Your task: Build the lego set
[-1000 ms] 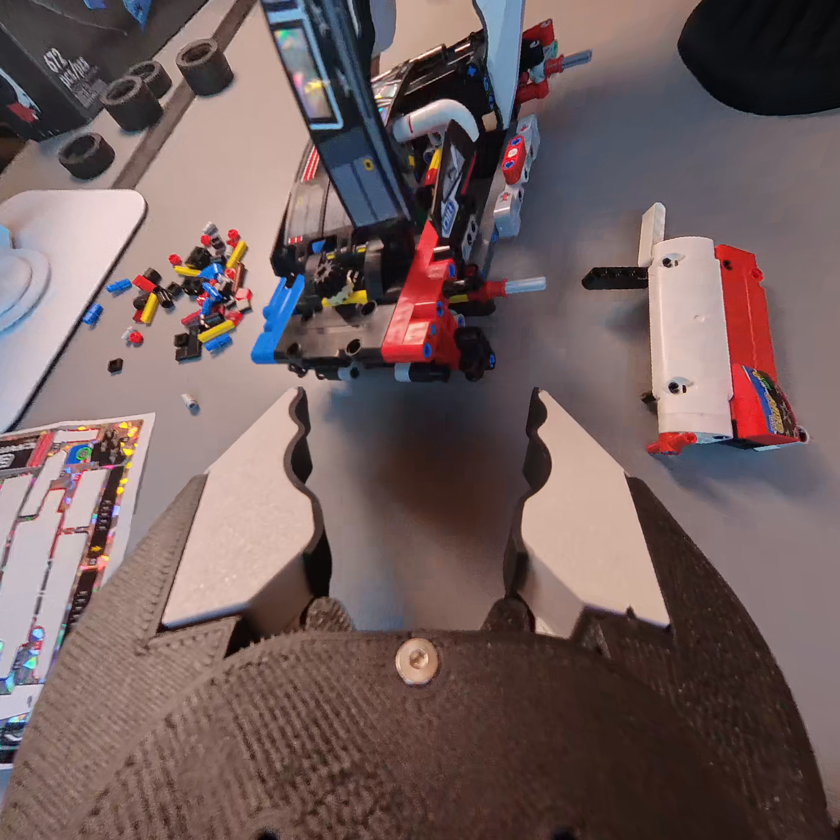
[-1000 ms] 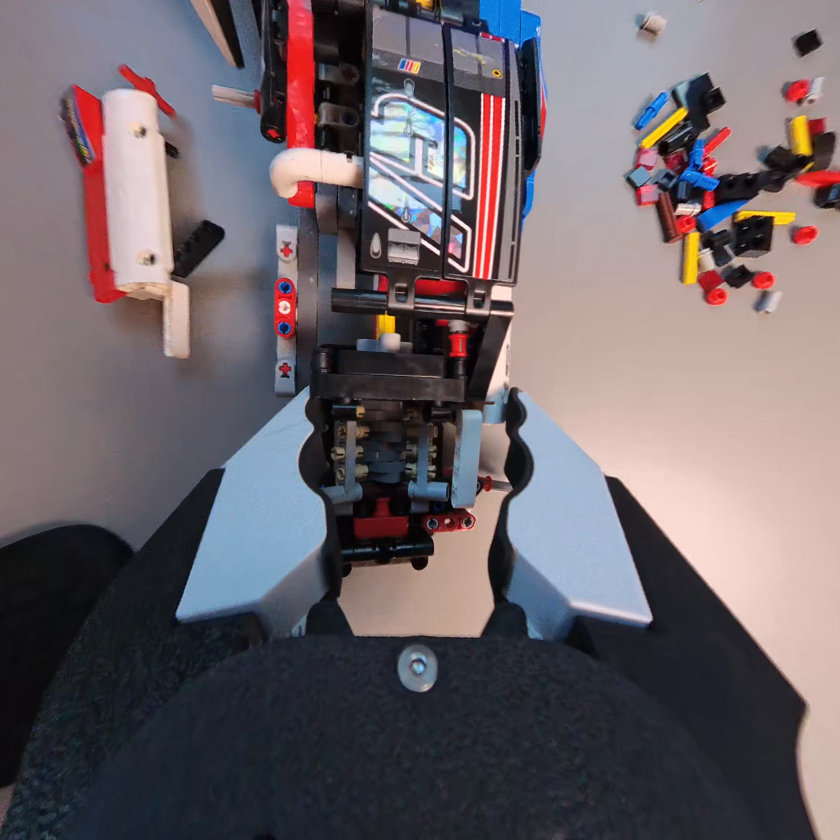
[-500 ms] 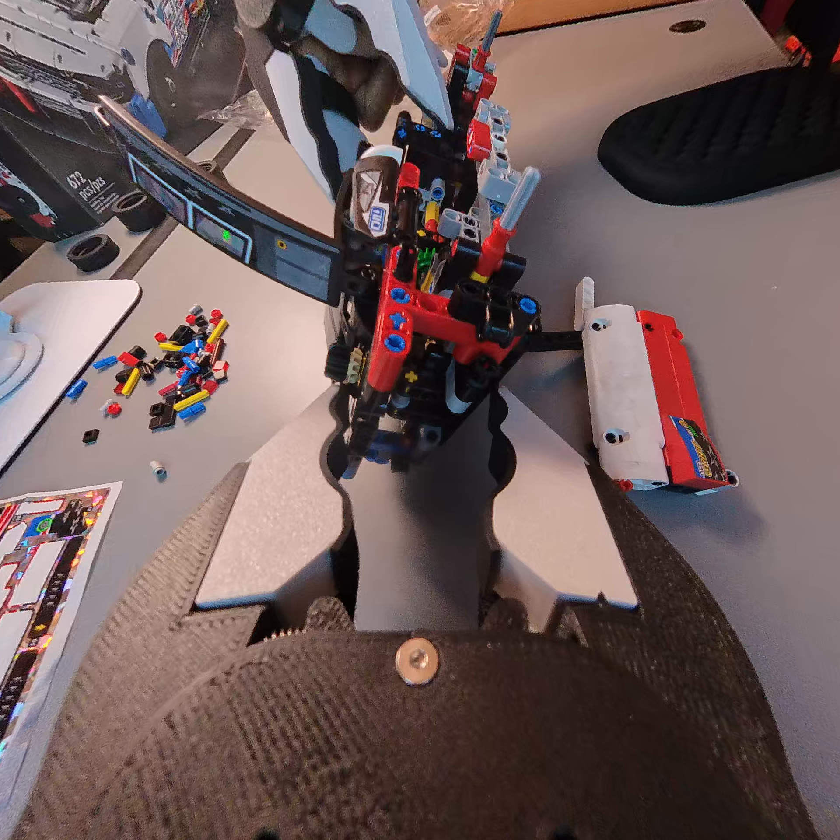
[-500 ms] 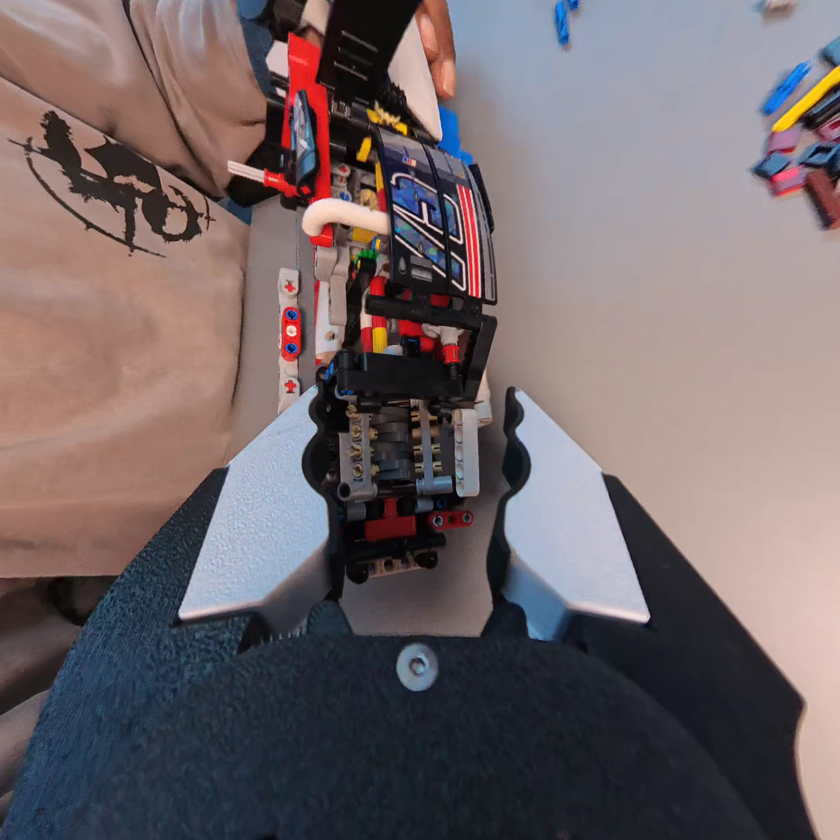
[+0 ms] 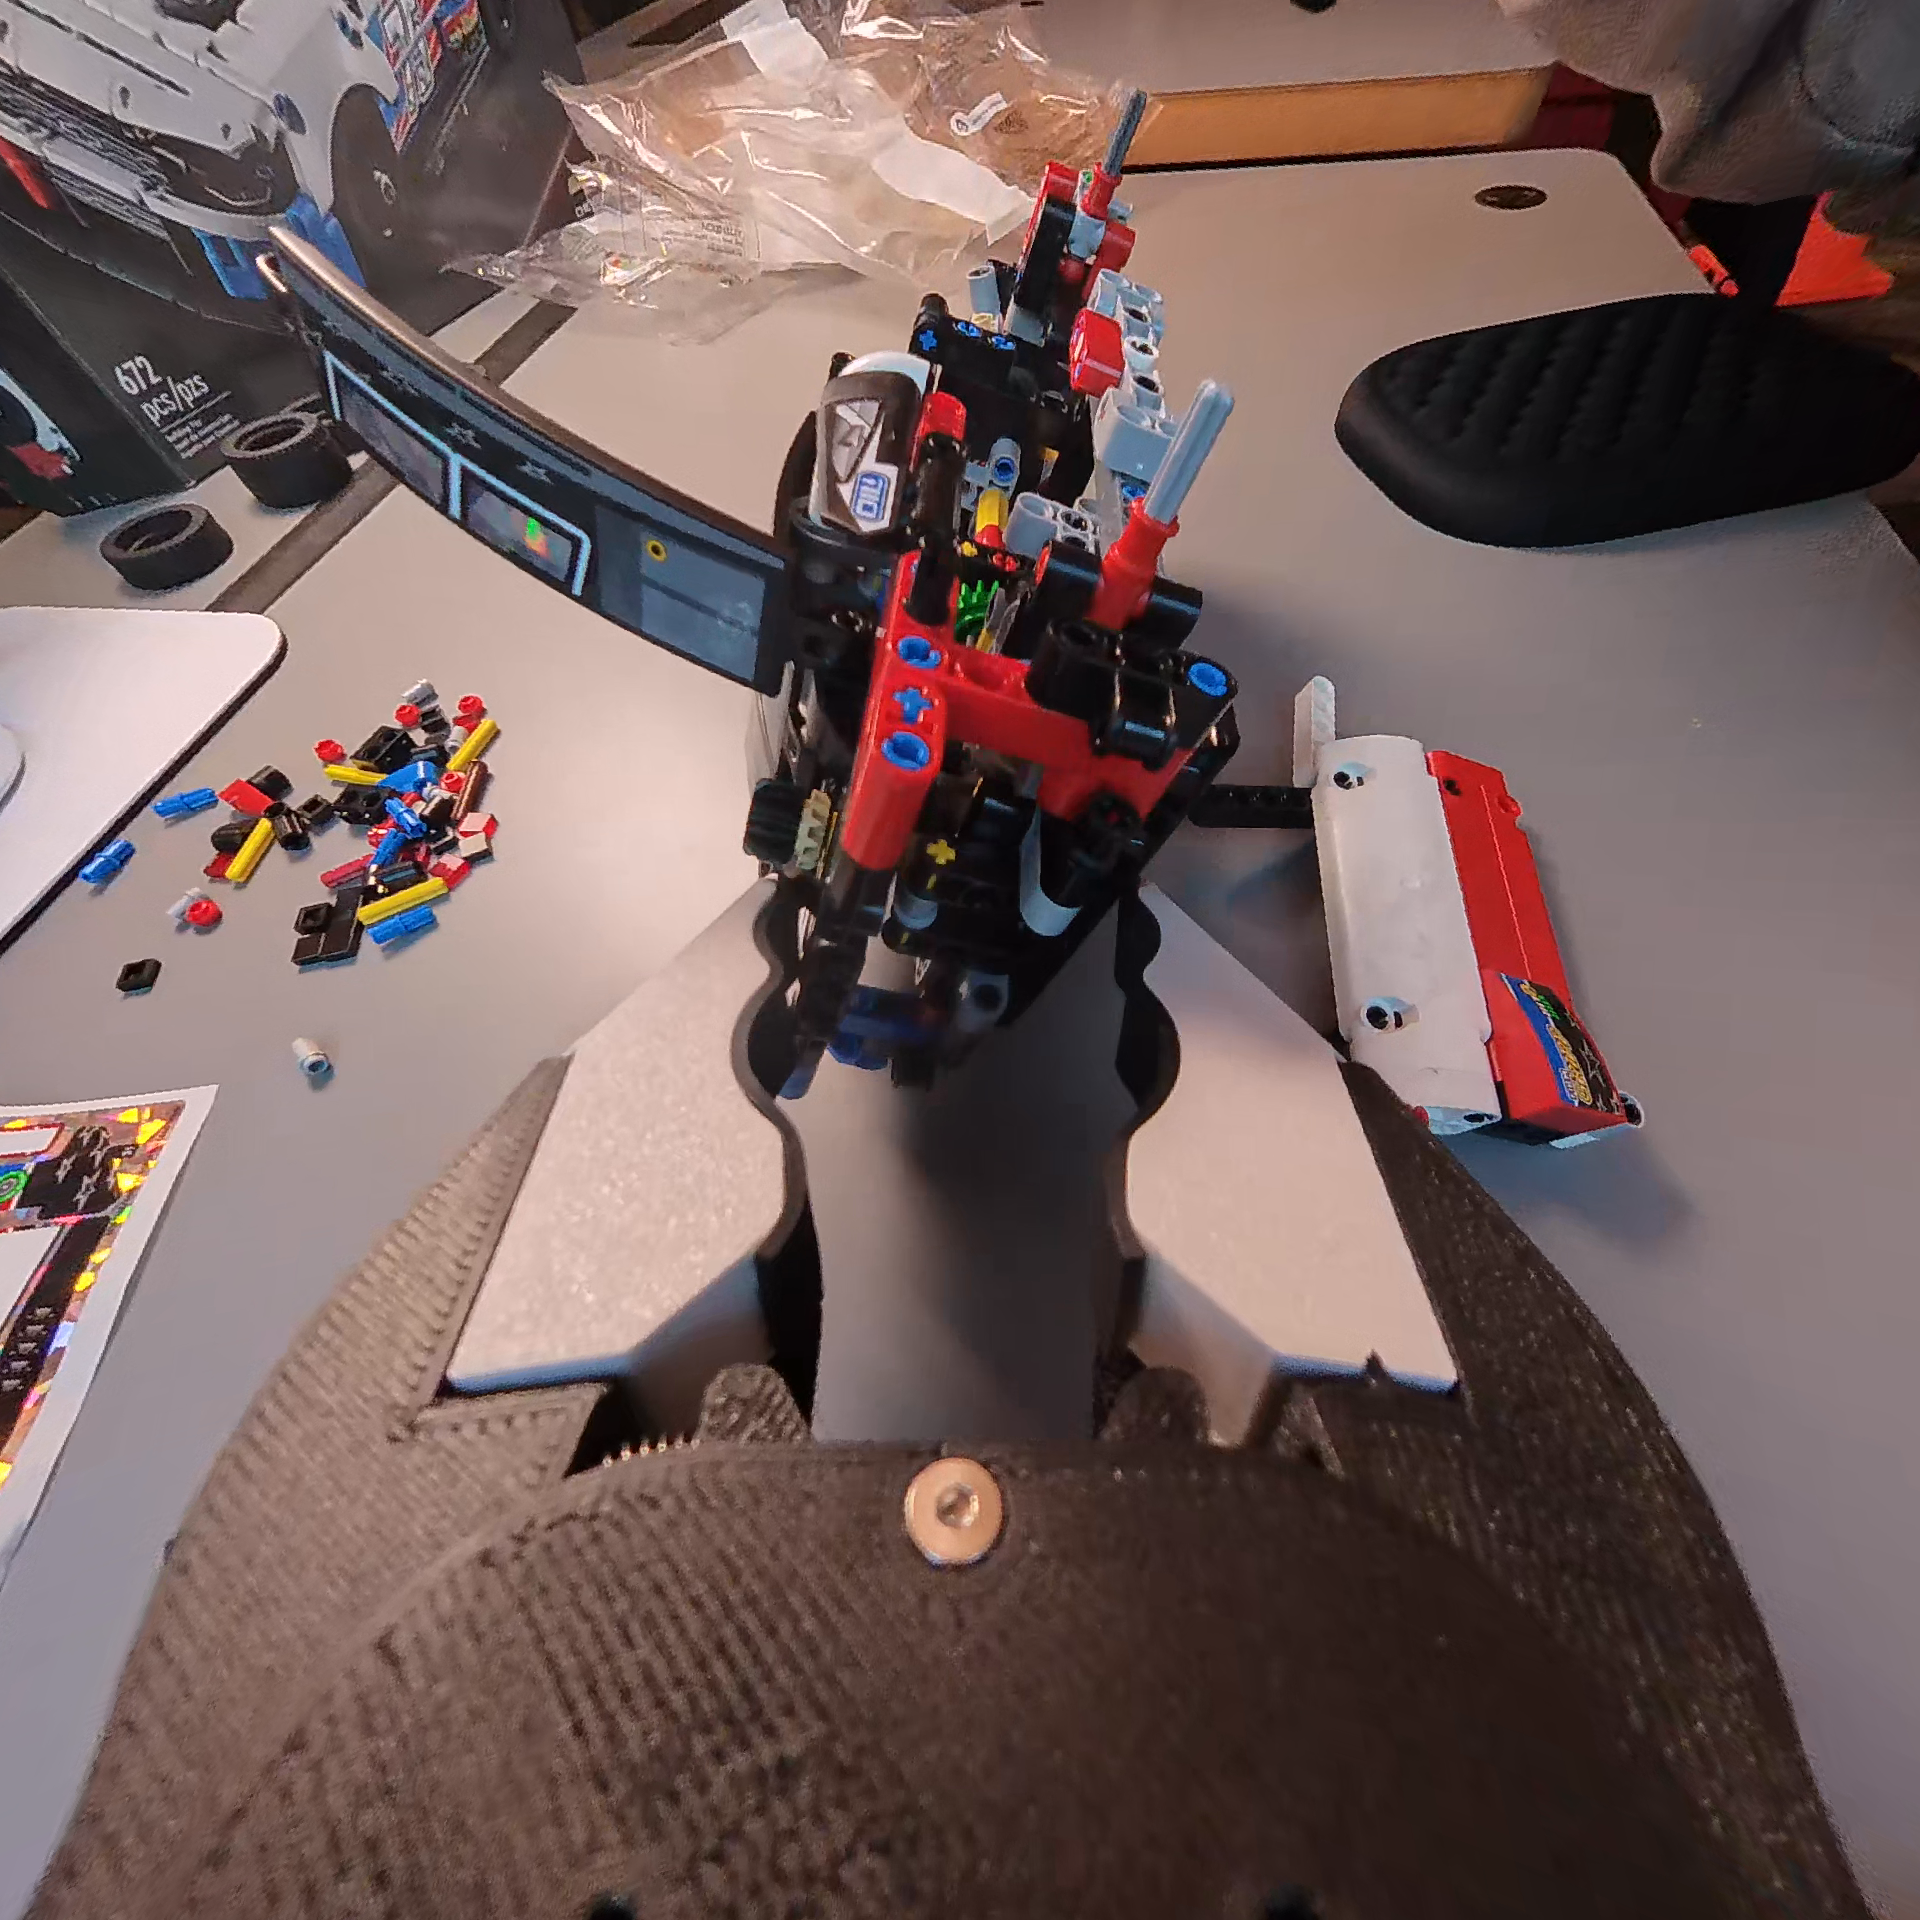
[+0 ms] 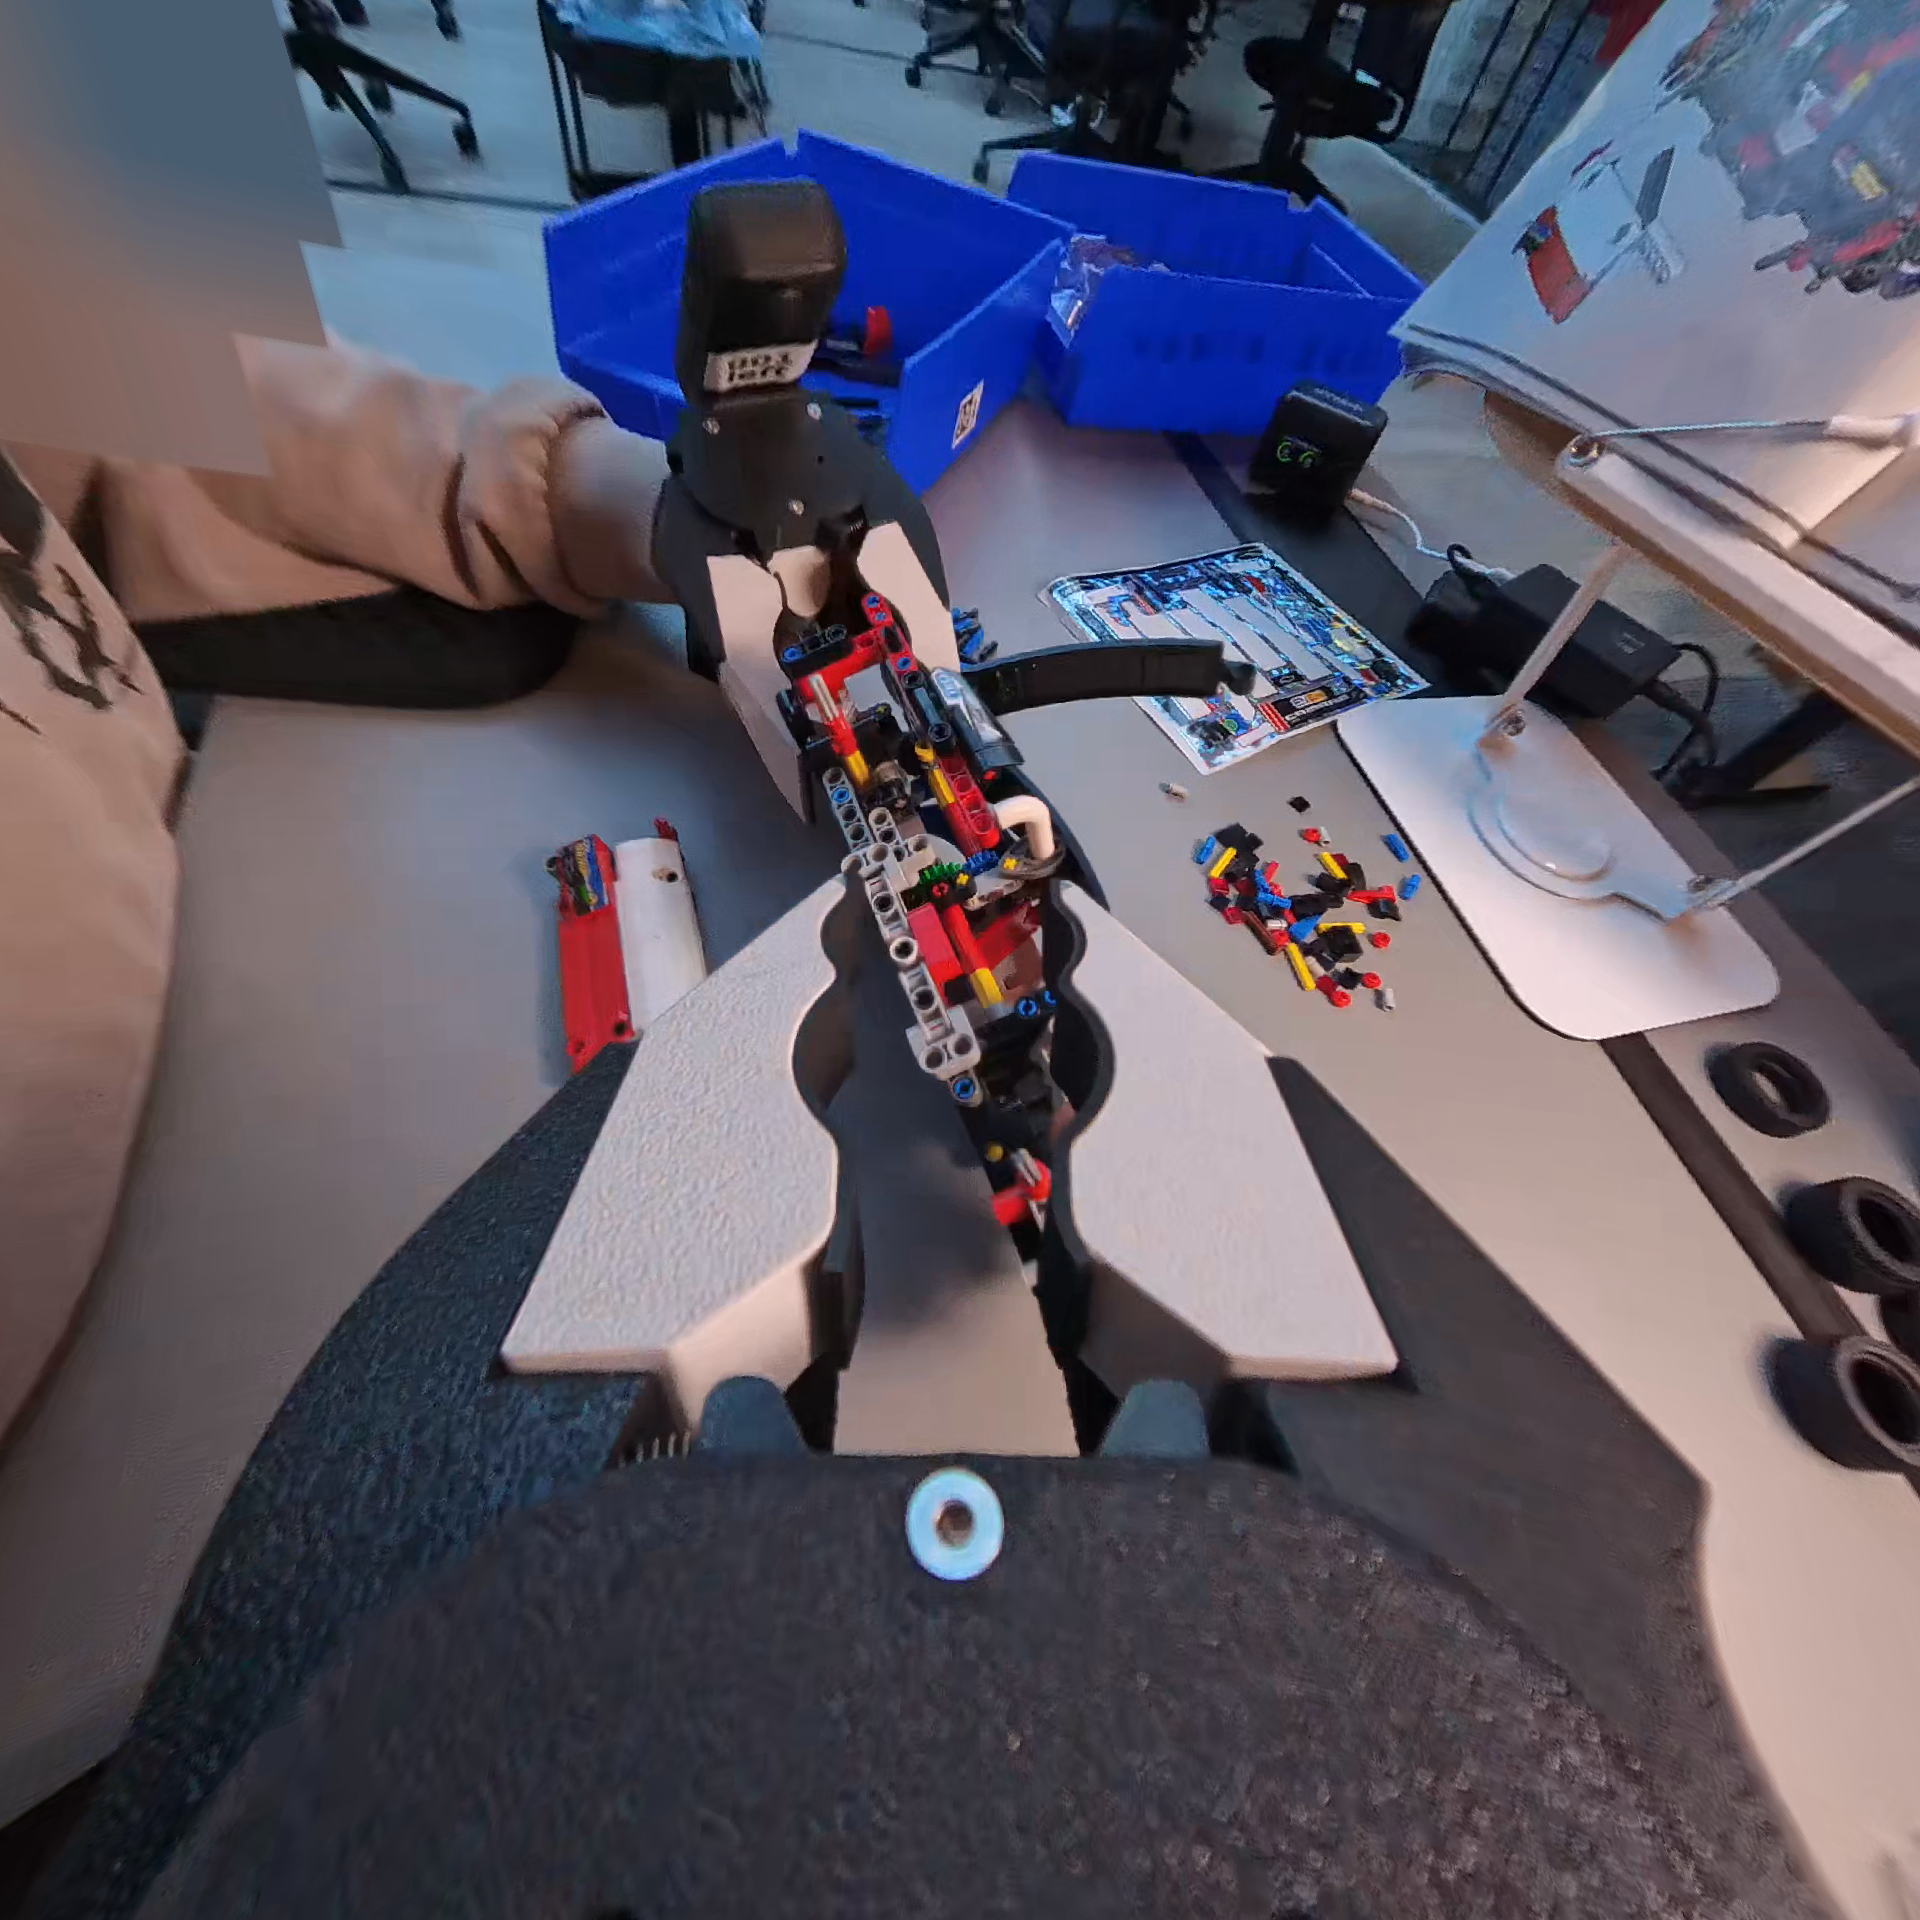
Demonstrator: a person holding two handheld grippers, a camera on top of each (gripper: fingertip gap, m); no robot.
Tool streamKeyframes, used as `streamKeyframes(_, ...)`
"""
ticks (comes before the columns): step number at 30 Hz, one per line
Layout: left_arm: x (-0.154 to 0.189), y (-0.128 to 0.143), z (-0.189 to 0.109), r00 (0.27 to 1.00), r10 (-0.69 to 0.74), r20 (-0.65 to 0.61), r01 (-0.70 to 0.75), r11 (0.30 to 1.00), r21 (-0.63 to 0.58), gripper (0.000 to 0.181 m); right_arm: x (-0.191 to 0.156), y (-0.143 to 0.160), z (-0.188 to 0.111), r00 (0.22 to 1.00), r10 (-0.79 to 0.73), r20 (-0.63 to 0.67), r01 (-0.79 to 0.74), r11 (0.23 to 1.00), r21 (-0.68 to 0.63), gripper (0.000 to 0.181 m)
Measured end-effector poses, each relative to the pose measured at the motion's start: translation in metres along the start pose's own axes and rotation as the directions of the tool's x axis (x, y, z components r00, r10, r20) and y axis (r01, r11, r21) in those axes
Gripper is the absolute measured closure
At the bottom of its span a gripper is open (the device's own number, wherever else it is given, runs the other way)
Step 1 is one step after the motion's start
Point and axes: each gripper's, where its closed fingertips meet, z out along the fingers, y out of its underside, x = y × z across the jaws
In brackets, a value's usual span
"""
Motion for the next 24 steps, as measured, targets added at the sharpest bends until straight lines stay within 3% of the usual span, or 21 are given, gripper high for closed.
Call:
streamKeyframes(5,0.002,0.001,0.000,0.998,0.053,0.015,-0.053,0.999,-0.012,0.122,-0.019,-0.001,0.051,0.950,-0.291,-0.109,0.281,0.954,-0.102,0.165)
streamKeyframes(10,0.002,0.002,-0.001,0.997,0.071,0.024,-0.071,0.997,-0.024,0.122,-0.022,0.006,0.093,0.903,-0.427,-0.038,0.411,0.888,-0.207,0.167)
streamKeyframes(14,0.001,0.003,-0.002,0.996,0.087,0.025,-0.087,0.996,-0.028,0.123,-0.012,0.010,0.097,0.892,-0.450,-0.033,0.419,0.854,-0.308,0.168)
streamKeyframes(24,0.002,0.003,-0.002,0.994,0.104,0.026,-0.103,0.994,-0.038,0.123,-0.015,0.007,0.111,0.870,-0.493,0.000,0.470,0.827,-0.308,0.175)
